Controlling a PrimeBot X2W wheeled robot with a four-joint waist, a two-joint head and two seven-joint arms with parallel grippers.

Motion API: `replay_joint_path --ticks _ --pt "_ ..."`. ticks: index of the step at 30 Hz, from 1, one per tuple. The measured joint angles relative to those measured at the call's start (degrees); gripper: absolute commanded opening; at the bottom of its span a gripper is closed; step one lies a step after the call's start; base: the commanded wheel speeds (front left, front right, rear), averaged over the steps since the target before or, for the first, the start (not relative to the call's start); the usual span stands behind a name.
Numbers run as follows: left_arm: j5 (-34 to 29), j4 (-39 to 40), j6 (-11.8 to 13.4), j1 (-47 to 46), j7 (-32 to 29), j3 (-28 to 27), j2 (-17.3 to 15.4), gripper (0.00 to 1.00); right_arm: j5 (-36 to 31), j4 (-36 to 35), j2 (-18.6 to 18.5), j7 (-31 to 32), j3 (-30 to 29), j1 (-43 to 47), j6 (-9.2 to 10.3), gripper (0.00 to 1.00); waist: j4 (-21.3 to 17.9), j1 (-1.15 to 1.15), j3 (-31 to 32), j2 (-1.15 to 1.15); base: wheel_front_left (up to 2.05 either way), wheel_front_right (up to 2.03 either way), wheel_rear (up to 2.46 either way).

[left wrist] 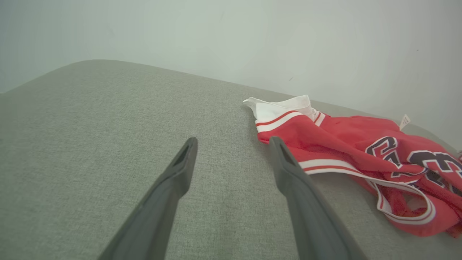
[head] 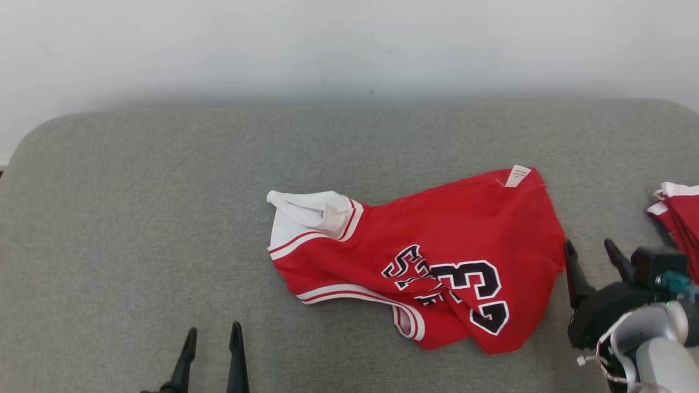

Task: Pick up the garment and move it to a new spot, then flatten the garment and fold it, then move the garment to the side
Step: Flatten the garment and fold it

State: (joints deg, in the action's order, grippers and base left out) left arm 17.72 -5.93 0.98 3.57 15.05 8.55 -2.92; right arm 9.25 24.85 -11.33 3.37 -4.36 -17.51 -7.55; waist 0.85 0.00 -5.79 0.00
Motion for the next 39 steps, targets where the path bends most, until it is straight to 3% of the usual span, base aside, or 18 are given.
replay_joint_path --ticks 6,12,22,34,39 --pt "1.6 -6.5 -1.5 -0.3 0.0 1.7 0.0 1.00 -0.1 -3.4 2.7 0.6 -2.0 5.5 0.00 1.00 -2.1 0.00 2.2 0.00 0.00 0.00 0.00" --pt "6.0 -13.5 -1.2 -4.9 -1.0 2.4 0.0 1.00 -1.5 -9.2 5.1 -0.6 -2.8 9.8 0.00 1.00 -4.1 0.00 3.6 0.00 0.00 0.00 0.00" --pt "8.2 -21.9 -0.4 -11.4 -3.8 1.5 -0.1 1.00 -3.8 -18.6 7.0 -7.6 1.9 18.2 0.00 1.00 -8.4 0.00 4.3 0.00 0.00 0.00 0.00" --pt "12.7 -27.8 1.5 -18.3 -9.7 -1.7 -0.7 1.00 -3.3 -19.8 7.8 -10.2 5.8 21.2 0.00 1.00 -12.9 0.00 1.9 -0.01 0.00 0.00 0.00" --pt "14.8 -29.6 0.8 -20.1 -13.4 -1.9 -0.7 1.00 -3.0 -19.4 7.9 -10.5 6.0 20.5 0.00 1.00 -14.0 0.00 0.7 0.00 0.00 0.00 0.00"
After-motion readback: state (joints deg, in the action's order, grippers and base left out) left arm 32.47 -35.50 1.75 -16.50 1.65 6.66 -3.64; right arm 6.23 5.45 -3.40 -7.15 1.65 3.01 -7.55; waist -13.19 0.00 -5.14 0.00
